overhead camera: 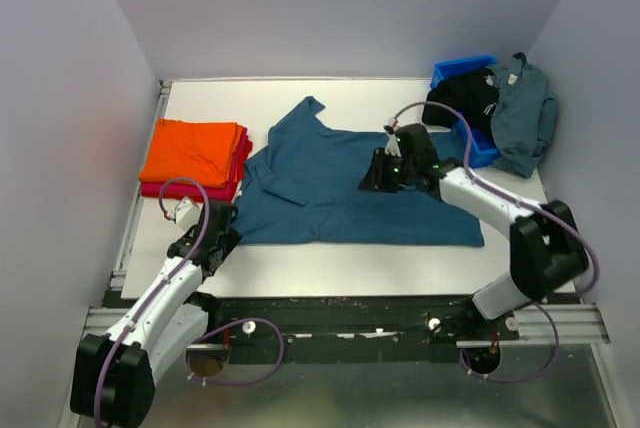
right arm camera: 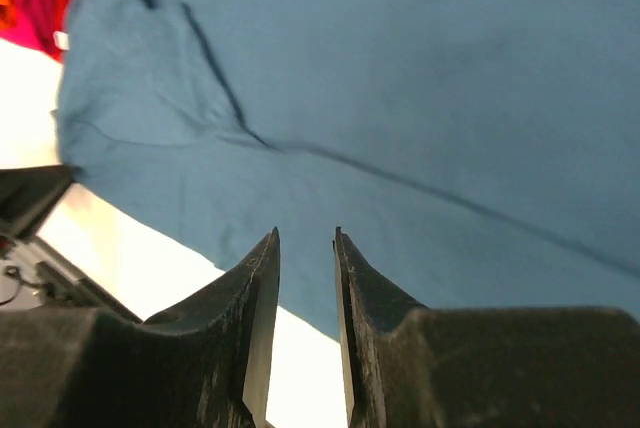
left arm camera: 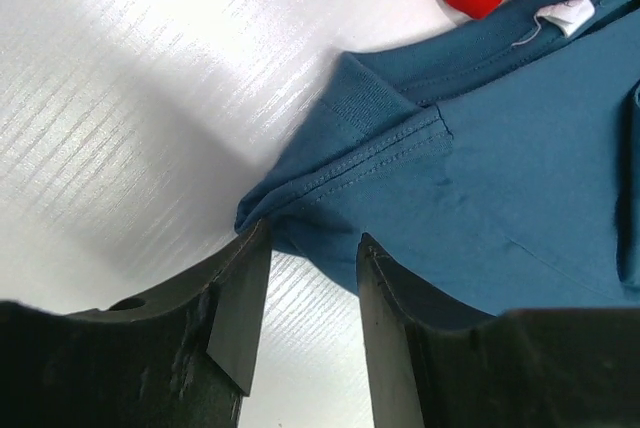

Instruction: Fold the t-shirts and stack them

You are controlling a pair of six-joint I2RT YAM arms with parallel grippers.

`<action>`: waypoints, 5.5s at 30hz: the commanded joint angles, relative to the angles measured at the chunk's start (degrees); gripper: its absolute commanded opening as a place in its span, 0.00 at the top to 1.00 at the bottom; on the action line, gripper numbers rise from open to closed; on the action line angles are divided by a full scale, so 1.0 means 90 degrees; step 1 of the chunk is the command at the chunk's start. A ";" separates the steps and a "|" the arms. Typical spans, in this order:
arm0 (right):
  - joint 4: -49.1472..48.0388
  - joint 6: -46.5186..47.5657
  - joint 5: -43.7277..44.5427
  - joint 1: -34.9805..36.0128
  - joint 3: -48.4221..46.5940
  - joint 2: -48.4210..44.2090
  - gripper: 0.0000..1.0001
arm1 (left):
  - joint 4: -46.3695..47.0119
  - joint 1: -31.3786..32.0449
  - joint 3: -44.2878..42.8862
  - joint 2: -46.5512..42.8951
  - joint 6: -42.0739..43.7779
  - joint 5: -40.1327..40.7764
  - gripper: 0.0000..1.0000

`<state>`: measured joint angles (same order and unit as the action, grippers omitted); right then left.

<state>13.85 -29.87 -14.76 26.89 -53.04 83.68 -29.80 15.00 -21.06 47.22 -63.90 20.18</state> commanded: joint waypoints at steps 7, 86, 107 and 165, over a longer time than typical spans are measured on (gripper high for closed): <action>-0.0337 0.0028 -0.1504 0.0703 -0.2670 0.2594 0.60 | 0.0333 -0.0036 0.0260 -0.0003 -0.0078 0.0413 0.53; -0.0259 0.0057 -0.0508 0.0948 -0.4196 0.4521 0.95 | 0.0460 -0.0036 0.0289 0.0114 0.0430 0.0296 1.00; -0.0523 0.0261 0.0468 0.0898 -0.2887 0.3223 0.46 | -0.0076 -0.0036 -0.0617 -0.0012 0.1044 0.0374 0.45; -0.1978 0.0125 0.0644 0.0186 -0.0465 0.0986 0.58 | 0.1347 -0.0135 -1.0231 0.9755 0.4628 -0.2655 1.00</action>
<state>-2.85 -28.67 -8.45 28.91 -58.19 94.06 -21.43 11.84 -117.49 140.84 -28.21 -7.51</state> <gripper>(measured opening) 0.421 0.020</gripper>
